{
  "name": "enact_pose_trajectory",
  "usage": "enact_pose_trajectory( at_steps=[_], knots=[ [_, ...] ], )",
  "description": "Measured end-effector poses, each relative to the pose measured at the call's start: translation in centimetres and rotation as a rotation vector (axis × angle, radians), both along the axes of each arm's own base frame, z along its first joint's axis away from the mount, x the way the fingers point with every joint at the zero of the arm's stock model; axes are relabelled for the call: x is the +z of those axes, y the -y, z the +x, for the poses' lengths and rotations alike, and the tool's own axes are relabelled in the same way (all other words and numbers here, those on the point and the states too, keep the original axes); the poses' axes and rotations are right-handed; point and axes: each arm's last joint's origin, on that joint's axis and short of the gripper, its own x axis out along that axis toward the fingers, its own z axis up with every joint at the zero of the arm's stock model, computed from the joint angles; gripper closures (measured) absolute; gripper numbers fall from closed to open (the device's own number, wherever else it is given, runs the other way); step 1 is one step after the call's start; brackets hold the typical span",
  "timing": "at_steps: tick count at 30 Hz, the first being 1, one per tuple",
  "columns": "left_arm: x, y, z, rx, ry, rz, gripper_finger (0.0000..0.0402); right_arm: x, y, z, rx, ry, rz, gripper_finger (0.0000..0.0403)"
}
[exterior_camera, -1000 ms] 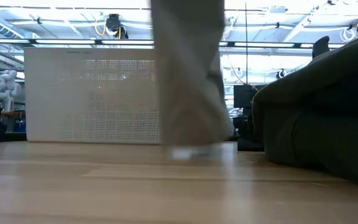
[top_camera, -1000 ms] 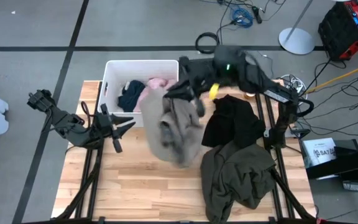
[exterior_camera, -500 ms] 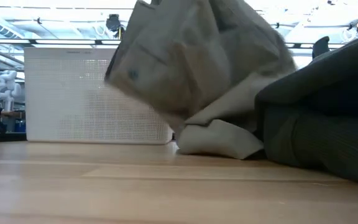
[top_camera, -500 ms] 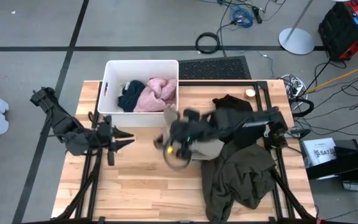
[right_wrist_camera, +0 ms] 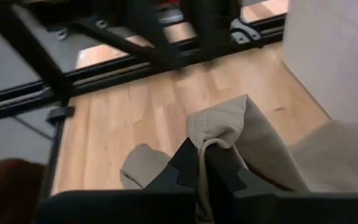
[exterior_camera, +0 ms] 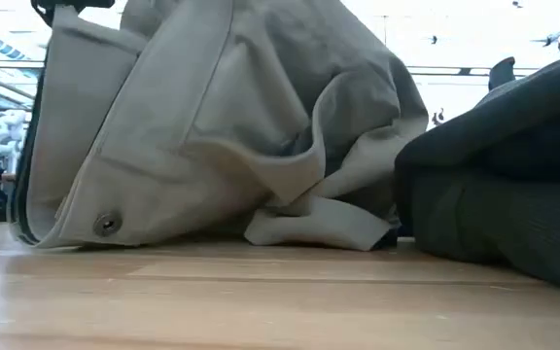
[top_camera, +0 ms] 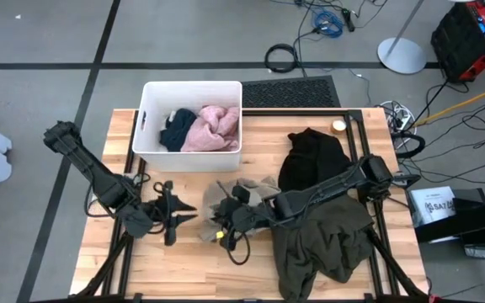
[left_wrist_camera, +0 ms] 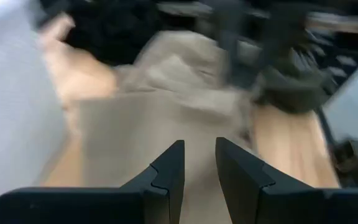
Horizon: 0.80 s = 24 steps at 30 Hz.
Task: Sort clothes
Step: Put the brown shorts into the white laundry bin
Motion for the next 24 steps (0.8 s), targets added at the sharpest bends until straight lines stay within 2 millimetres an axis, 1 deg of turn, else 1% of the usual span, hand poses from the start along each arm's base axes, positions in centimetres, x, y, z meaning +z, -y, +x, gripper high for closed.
enact_pose_trajectory(
  at_steps=[2,6,12,18,24],
  knots=[
    [-0.4,0.5,0.3,-0.03,-0.024,-0.004,0.0302,-0.5,0.3,0.1,-0.009,0.017,0.006,0.0403],
    [-1.8,1.4,0.9,-0.032,-0.078,0.021,0.0302,-0.7,0.4,0.1,-0.01,0.019,0.001,0.0403],
    [-3.3,1.8,2.0,0.014,-0.114,0.097,0.0294,0.1,0.4,-0.4,0.013,0.018,-0.027,0.0403],
    [-3.8,2.0,2.2,-0.006,-0.145,0.088,0.0247,1.4,1.0,-1.7,-0.043,-0.028,-0.096,0.0403],
    [-3.2,2.4,2.7,-0.007,-0.076,0.029,0.0183,1.3,1.3,-1.7,-0.051,-0.043,-0.103,0.0403]
  ],
)
